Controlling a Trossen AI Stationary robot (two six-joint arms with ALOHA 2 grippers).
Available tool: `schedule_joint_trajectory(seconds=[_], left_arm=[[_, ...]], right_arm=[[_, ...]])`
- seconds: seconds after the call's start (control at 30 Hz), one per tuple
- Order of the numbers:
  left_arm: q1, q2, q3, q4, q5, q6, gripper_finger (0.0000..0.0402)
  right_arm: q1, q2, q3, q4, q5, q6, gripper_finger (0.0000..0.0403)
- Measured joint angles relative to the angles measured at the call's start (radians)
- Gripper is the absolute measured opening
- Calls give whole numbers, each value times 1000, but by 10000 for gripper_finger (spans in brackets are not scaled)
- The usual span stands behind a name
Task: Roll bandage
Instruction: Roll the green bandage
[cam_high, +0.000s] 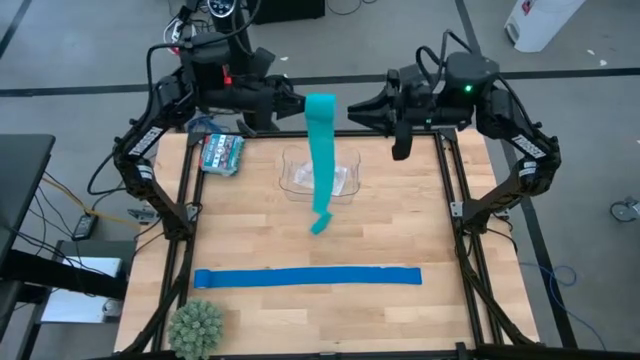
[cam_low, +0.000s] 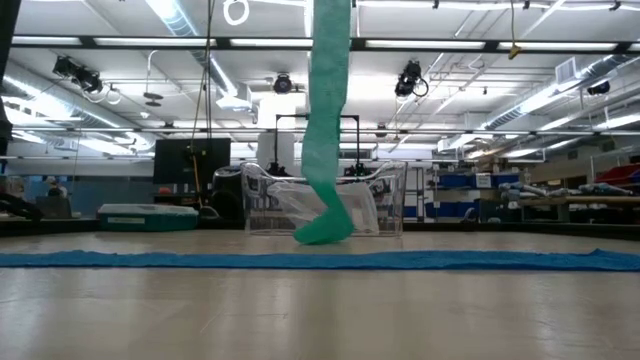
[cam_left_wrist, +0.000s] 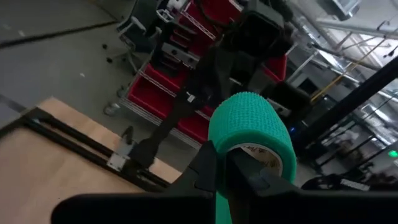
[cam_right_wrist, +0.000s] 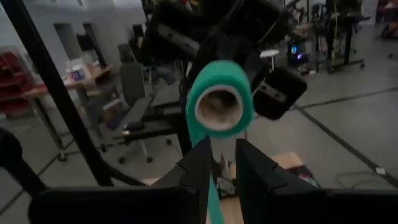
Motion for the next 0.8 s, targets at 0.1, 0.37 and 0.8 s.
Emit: schedule_joint_trajectory(seconds=[0.1, 0.37, 0.8], left_arm=[[10, 0, 0, -48, 21, -28, 20], [18, 18, 0, -26, 54, -65, 20], [20, 32, 0, -12, 59, -84, 20]], right_arm=[[7, 0, 0, -46, -19, 14, 67], [46, 23, -2, -217, -2, 66, 67], [94, 75, -1, -178, 138, -24, 67]])
